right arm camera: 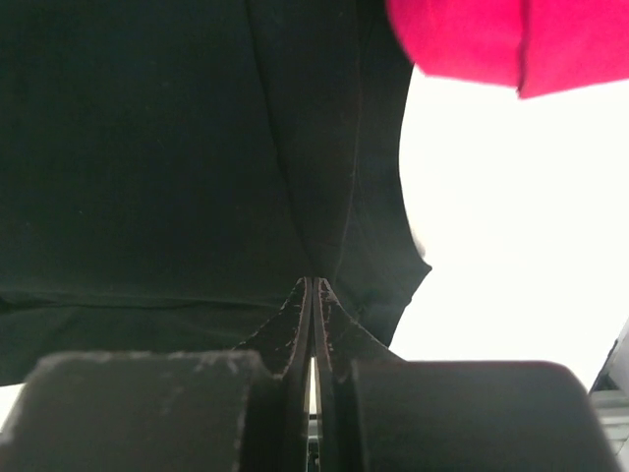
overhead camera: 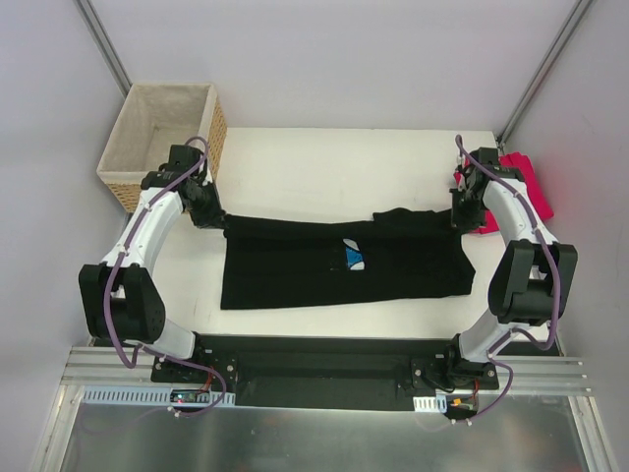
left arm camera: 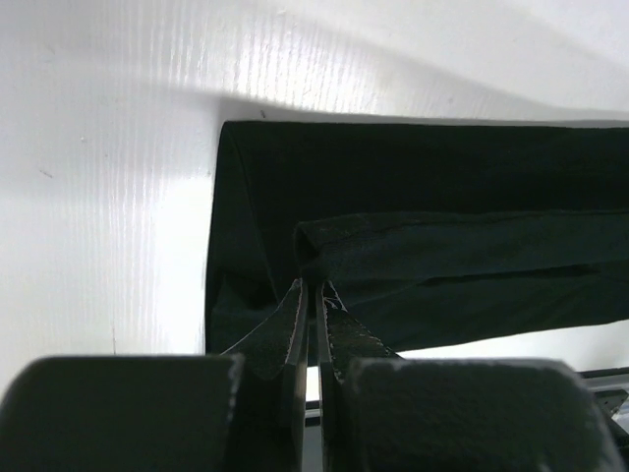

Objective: Fold and stack the t-shirts

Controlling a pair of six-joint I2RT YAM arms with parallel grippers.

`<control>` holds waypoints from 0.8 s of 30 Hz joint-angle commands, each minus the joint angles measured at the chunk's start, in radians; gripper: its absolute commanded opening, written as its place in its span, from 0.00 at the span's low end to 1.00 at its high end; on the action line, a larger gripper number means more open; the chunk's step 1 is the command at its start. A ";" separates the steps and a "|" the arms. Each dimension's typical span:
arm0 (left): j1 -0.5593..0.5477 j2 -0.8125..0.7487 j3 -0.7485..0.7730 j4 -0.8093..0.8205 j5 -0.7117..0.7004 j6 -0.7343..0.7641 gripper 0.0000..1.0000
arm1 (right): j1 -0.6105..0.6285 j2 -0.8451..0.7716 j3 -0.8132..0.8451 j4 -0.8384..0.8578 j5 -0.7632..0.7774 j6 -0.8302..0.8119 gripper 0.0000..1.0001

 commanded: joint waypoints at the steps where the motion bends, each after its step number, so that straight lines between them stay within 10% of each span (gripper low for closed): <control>1: 0.019 0.020 -0.035 0.000 -0.037 0.014 0.00 | -0.007 -0.047 -0.044 0.009 0.021 0.007 0.01; 24: 0.019 0.132 -0.122 0.036 -0.071 -0.001 0.00 | 0.021 0.059 -0.101 -0.003 0.046 0.061 0.01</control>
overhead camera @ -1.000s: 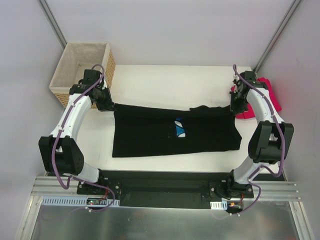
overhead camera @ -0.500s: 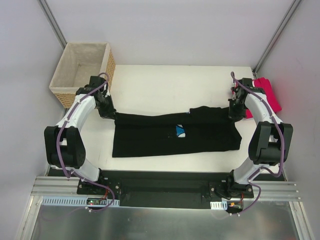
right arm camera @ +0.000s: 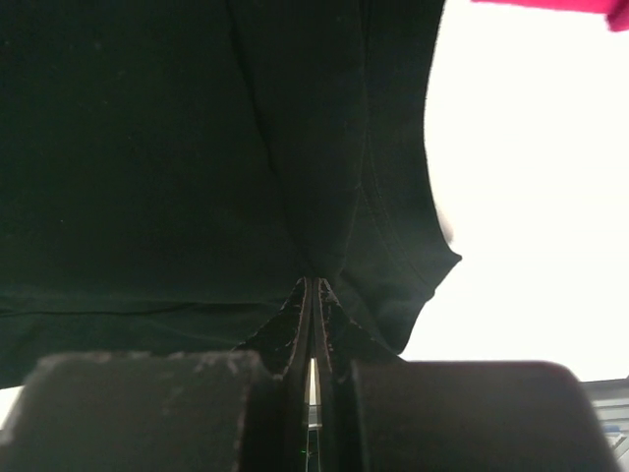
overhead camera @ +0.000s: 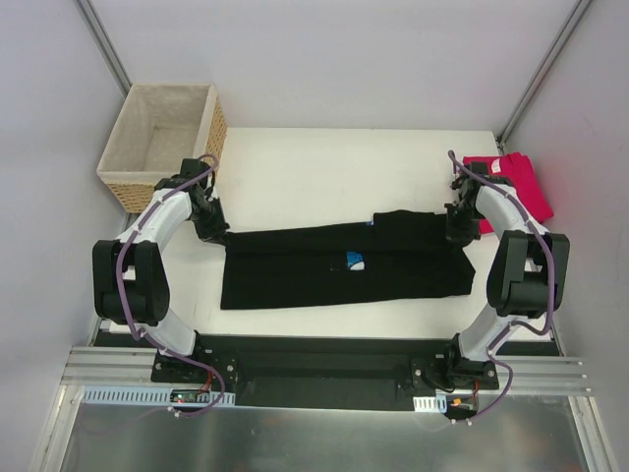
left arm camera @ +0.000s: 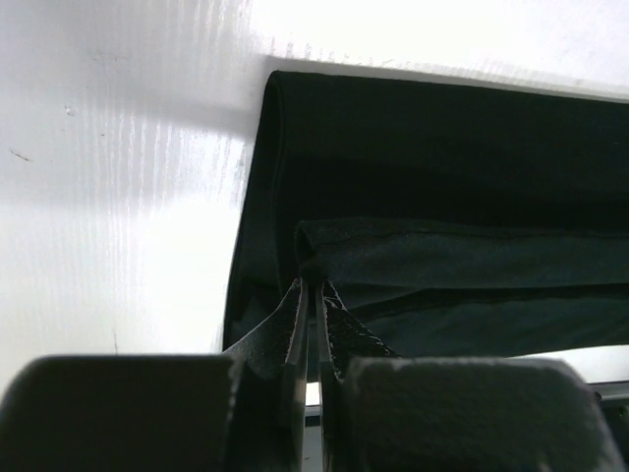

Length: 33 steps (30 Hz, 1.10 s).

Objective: Fold and stack the t-shirts

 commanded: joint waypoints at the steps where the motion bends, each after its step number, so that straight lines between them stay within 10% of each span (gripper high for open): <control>1: 0.012 0.019 -0.017 -0.008 -0.057 -0.001 0.00 | 0.014 0.034 0.010 -0.033 0.029 0.019 0.01; 9: 0.014 0.003 -0.031 -0.008 -0.079 -0.012 0.39 | 0.024 0.067 -0.003 -0.106 0.128 0.103 0.13; 25: 0.012 -0.139 0.051 -0.023 -0.046 0.032 0.44 | 0.044 -0.200 0.003 -0.063 0.124 0.195 0.54; 33: 0.012 -0.233 0.167 -0.020 -0.030 0.057 0.48 | 0.043 0.131 0.406 -0.125 -0.009 0.109 0.49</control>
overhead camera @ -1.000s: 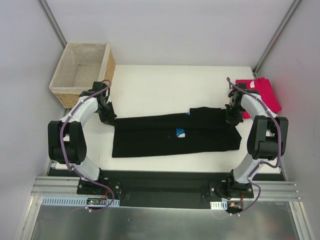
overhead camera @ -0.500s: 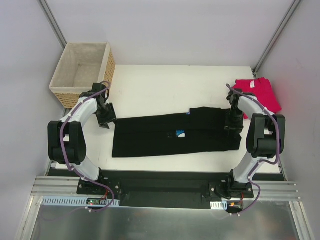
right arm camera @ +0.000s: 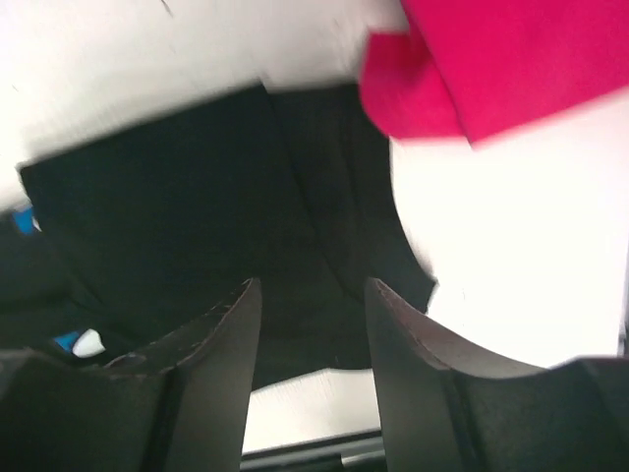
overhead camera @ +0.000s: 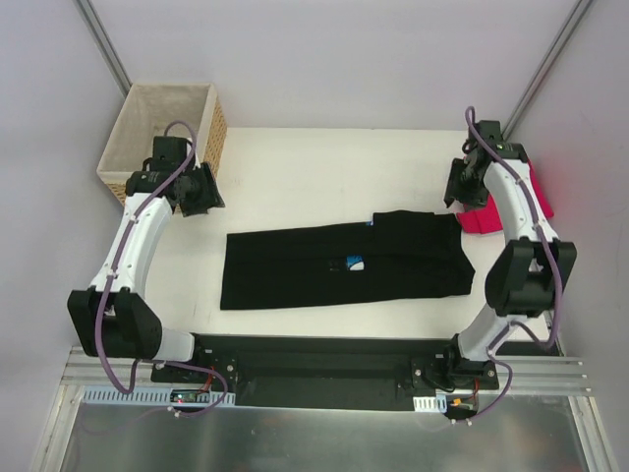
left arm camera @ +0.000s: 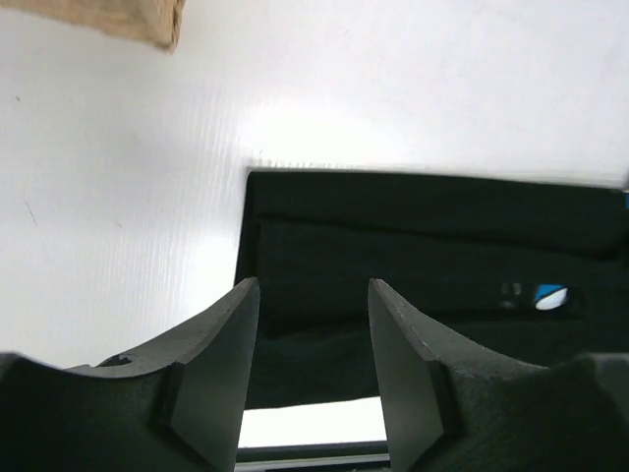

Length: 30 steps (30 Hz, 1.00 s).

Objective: Fold and stack the t-shirts

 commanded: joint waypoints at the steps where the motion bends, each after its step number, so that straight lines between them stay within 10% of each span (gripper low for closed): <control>1: 0.006 -0.044 0.030 -0.012 0.035 0.027 0.48 | 0.004 0.184 0.126 -0.019 -0.115 -0.046 0.48; 30: 0.006 -0.122 -0.082 -0.009 0.064 0.020 0.48 | 0.007 0.522 0.283 0.076 -0.179 -0.027 0.43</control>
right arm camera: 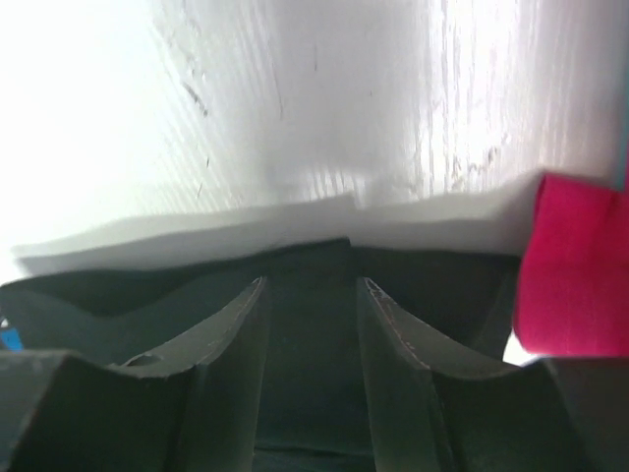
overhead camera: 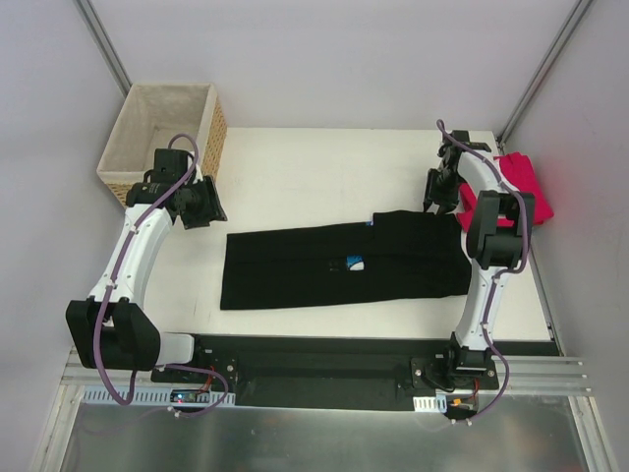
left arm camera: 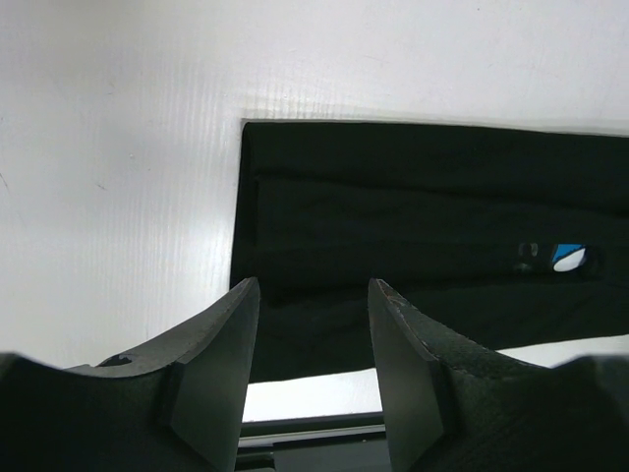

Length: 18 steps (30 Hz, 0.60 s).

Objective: Fold and stack the t-shirts

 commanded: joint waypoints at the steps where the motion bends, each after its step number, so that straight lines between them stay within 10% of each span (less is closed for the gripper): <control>1: 0.007 -0.044 0.005 -0.004 0.025 0.000 0.48 | 0.007 0.036 0.054 -0.001 0.019 -0.008 0.43; 8: 0.006 -0.044 0.010 -0.006 0.034 0.000 0.48 | 0.006 0.065 0.072 -0.005 0.036 -0.021 0.42; 18: 0.007 -0.027 0.019 -0.006 0.047 -0.009 0.47 | 0.007 0.021 0.043 -0.001 -0.002 -0.021 0.01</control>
